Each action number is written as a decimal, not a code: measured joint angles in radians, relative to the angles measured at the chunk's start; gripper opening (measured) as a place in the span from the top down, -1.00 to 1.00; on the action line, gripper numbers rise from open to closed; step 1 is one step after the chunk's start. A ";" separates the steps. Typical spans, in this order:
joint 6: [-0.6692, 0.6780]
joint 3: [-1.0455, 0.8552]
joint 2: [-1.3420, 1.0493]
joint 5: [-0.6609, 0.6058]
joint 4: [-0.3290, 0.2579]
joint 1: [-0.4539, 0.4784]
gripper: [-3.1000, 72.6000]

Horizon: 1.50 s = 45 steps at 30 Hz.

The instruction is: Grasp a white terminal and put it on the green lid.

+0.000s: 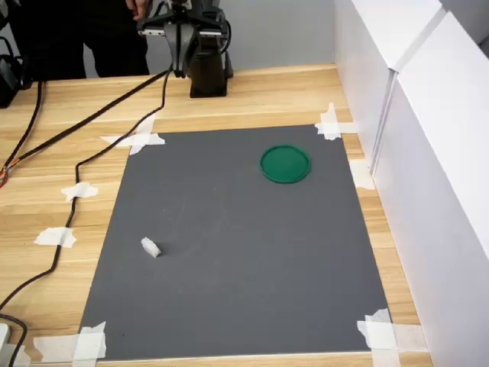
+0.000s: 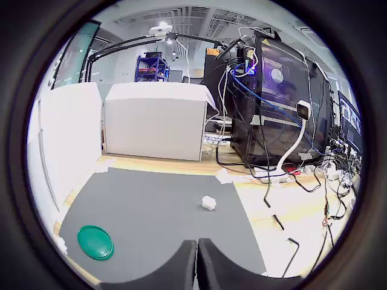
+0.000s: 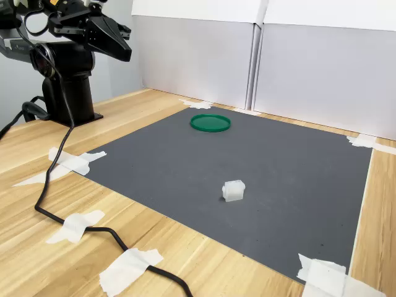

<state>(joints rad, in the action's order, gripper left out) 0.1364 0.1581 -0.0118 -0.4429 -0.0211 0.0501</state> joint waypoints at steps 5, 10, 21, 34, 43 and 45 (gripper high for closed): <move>0.000 0.000 0.000 0.000 0.000 0.000 0.96; 0.000 0.000 0.000 0.000 0.000 0.000 0.96; 0.000 0.000 0.000 0.000 0.001 0.000 0.96; -0.006 0.000 0.000 0.015 -0.063 0.000 0.96; -0.008 0.000 0.000 0.016 -0.072 0.000 0.96; -0.008 0.000 0.000 0.015 -0.072 0.000 0.96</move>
<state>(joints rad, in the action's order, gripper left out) 0.1286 0.1581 -0.0118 -0.4282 -0.0935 0.0501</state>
